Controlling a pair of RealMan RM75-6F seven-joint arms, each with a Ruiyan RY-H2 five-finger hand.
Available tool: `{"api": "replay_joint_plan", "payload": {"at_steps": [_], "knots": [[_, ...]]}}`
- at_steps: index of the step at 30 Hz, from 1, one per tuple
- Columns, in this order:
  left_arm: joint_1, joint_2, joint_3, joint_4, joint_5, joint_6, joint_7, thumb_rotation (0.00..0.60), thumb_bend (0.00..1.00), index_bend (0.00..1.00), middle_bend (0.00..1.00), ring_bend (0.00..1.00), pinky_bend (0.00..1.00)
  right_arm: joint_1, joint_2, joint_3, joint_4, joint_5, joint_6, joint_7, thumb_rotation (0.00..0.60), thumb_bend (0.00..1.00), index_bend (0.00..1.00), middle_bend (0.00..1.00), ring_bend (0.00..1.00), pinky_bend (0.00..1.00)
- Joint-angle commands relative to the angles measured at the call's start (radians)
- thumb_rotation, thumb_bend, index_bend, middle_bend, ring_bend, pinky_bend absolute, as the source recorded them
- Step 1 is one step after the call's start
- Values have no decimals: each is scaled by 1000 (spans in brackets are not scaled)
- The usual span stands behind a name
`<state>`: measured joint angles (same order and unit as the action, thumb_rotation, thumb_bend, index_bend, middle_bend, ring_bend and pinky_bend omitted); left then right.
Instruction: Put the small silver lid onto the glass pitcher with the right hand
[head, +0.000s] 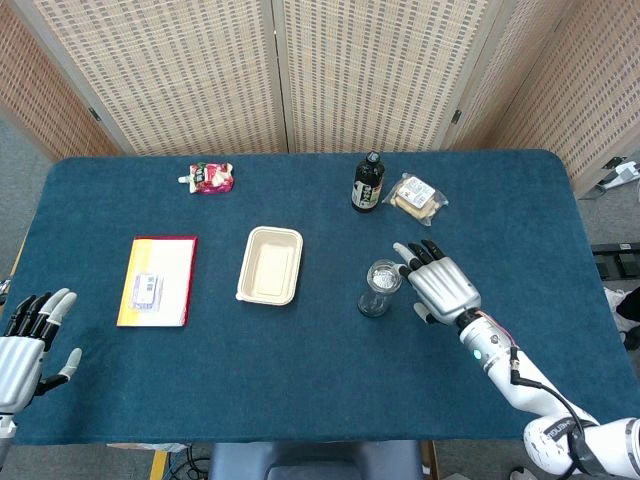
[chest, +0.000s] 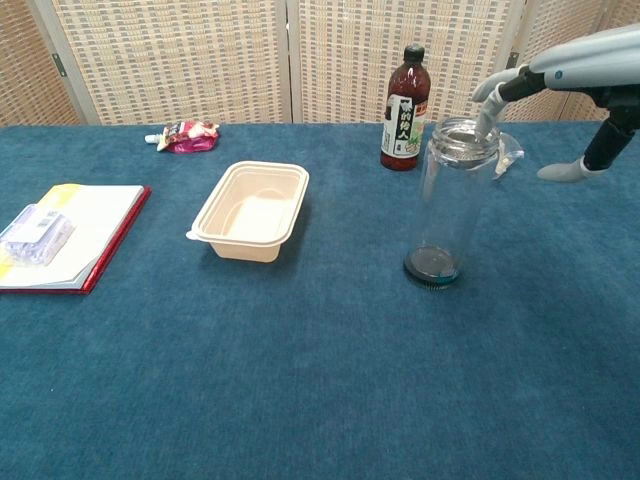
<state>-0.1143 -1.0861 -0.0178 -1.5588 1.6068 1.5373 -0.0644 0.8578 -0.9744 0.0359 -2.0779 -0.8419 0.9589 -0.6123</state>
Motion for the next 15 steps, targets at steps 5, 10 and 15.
{"api": "replay_joint_plan", "payload": {"at_steps": [5,10,15], "knots": [[1,1,-1,1,0,3,-6,600,375,0,47,0,0,6,-12,1,7,4,-4,3,600,375,239,0,0,0],[-1,0,-2,5,-3,-1,-1,600,375,0,47,0,0,-6,16,23,-22,-32,19,35,600,375,239,0,0,0],[-4,-4,-4,7,-10,-10,5,600,375,0,48,0,0,-29,70,42,-60,-76,35,87,600,375,239,0,0,0]]}}
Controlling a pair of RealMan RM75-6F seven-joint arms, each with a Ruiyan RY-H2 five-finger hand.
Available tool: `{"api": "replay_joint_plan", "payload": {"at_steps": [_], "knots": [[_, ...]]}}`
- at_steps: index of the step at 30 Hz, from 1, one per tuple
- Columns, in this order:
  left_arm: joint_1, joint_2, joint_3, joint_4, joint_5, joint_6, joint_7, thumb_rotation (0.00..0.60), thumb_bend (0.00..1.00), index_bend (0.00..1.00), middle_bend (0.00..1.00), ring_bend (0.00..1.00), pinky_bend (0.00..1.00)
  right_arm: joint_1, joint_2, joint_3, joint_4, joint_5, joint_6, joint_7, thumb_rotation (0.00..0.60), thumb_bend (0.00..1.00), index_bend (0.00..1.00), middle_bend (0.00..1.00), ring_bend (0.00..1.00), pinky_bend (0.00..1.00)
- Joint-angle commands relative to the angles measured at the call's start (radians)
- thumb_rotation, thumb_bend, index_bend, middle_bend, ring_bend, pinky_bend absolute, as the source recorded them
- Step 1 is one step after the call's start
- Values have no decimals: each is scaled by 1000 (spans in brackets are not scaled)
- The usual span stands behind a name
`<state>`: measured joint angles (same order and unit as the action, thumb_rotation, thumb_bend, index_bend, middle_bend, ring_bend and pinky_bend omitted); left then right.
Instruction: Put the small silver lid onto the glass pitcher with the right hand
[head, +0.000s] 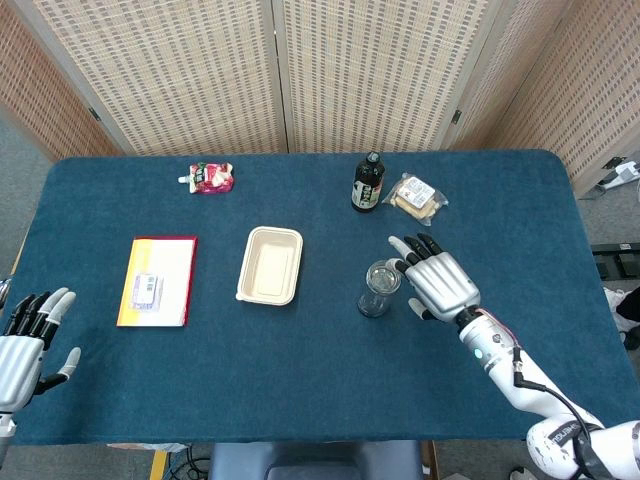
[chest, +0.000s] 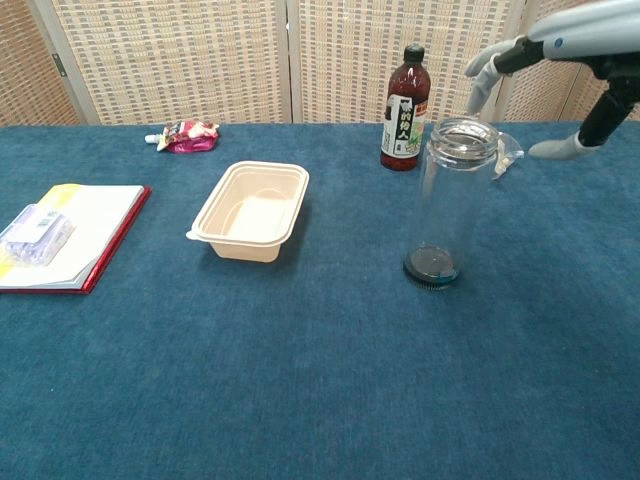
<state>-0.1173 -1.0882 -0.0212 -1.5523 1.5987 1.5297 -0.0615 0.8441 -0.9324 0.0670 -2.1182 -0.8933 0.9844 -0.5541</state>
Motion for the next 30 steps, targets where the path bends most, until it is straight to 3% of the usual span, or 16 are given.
{"api": "replay_joint_plan", "payload": {"at_steps": [1,7,12,17,23,30], "knots": [[-2,-4,-2,2,-4,-4,6,600,375,0,48,0,0,-25,42,13,-26,-39,13,44,600,375,239,0,0,0],[-2,-8,-2,1,-3,-2,20,600,375,0,47,0,0,-131,93,-6,-37,-197,83,162,600,372,196,0,0,0],[-6,-13,1,5,3,-8,32,600,375,0,47,0,0,-314,105,-94,9,-457,245,285,600,366,99,0,0,0],[-17,-19,7,15,6,-32,34,600,375,0,47,0,0,-505,54,-184,142,-664,456,349,600,364,13,0,0,0],[-17,-22,9,12,7,-34,40,600,375,0,47,0,0,-679,-67,-219,349,-755,655,410,600,361,0,0,0,0],[-22,-29,6,10,-5,-44,62,600,375,0,48,0,0,-792,-171,-205,524,-773,771,460,600,361,0,0,0,0]]}}
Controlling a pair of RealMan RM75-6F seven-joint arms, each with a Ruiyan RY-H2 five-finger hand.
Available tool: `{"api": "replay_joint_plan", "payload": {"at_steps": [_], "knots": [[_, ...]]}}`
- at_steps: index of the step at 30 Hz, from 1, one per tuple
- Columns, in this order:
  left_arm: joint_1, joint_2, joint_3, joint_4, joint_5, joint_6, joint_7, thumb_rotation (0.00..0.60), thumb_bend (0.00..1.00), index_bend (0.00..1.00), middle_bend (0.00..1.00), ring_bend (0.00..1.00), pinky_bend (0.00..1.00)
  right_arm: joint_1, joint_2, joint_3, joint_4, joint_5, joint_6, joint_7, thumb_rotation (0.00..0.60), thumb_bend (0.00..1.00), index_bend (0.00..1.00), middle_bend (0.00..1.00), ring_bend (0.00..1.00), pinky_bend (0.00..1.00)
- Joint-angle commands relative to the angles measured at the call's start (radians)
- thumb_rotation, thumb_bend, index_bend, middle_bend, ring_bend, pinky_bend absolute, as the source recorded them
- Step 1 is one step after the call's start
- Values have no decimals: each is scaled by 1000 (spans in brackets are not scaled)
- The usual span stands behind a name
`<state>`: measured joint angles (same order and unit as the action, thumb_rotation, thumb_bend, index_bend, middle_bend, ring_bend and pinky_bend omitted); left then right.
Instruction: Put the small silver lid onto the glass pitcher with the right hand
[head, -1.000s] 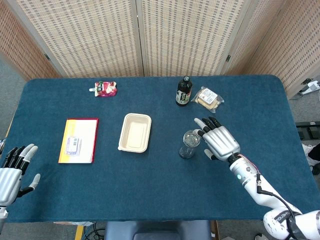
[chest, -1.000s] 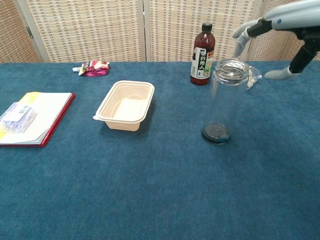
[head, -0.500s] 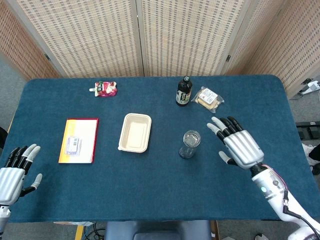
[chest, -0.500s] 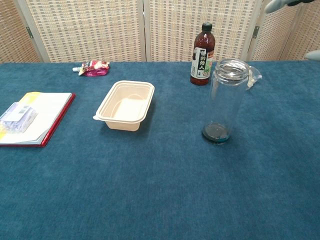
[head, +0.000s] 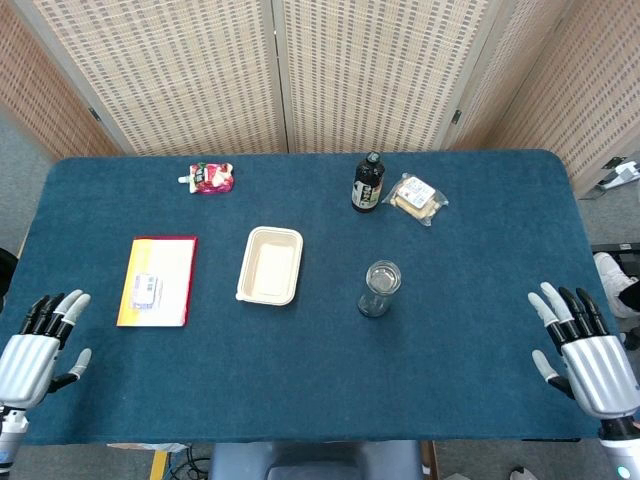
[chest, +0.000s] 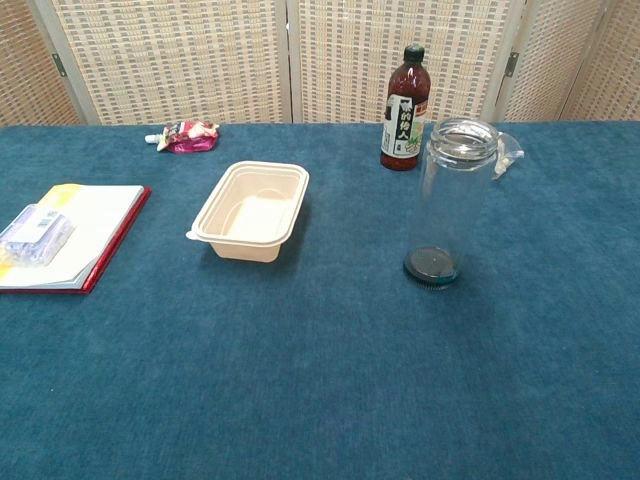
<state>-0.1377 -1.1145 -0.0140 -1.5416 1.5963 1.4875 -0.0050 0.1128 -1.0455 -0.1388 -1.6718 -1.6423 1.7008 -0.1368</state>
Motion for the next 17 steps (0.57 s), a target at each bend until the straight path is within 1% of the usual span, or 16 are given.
{"api": "replay_joint_plan", "payload": {"at_steps": [1,5,10,17], "knots": [[-1,-3,-1,0,-4,-3,7,600,375,0,48,0,0,-69,-66,4,92,-24,63,53,600,361,0,0,0,0],[-5,-7,-2,2,-8,-11,14,600,375,0,48,0,0,-90,-88,18,140,-17,66,86,600,361,0,0,0,0],[-13,-15,-3,3,-14,-26,24,600,375,0,47,0,0,-95,-86,41,152,-10,51,102,600,361,0,0,0,0],[-19,-27,-5,-1,-26,-39,51,600,375,0,47,0,0,-102,-76,60,165,3,24,144,600,361,0,0,0,0]]}}
